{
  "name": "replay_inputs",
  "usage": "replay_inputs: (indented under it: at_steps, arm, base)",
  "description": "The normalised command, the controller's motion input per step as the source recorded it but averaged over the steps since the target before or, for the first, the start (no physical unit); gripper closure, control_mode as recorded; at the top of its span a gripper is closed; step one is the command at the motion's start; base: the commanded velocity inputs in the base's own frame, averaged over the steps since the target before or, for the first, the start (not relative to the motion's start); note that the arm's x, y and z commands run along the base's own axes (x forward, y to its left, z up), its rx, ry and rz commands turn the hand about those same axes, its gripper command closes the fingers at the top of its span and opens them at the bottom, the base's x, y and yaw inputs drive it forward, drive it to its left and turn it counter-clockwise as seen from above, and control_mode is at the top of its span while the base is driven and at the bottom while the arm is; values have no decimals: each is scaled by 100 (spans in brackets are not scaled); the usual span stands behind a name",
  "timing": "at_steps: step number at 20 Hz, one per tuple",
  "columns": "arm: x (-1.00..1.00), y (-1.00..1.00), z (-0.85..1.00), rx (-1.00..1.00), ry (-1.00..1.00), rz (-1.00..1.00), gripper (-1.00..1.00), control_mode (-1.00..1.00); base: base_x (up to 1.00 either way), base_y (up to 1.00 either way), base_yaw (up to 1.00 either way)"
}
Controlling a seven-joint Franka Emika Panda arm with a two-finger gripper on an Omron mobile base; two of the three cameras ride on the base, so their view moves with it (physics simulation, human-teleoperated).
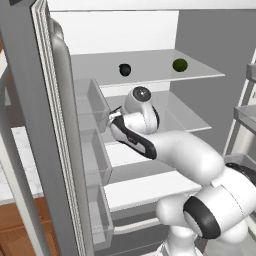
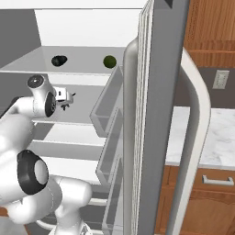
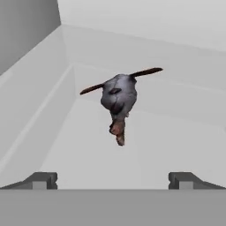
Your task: Gather the lime and eggplant from the fridge and place them on a tray on the dining counter. Then gather the steak and fish from the fridge and place them on the other tray.
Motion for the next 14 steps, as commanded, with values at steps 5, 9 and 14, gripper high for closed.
replay_inputs:
  at_steps: [5, 9, 14]
  arm:
    - [31, 0, -22, -8, 11, 0, -100, -100]
    - [42, 3, -20, -7, 2, 0, -100, -100]
    - [39, 14, -20, -4, 0, 0, -100, -100]
  base:
    - [0, 0, 0]
    - [0, 0, 0]
    - [0, 0, 0]
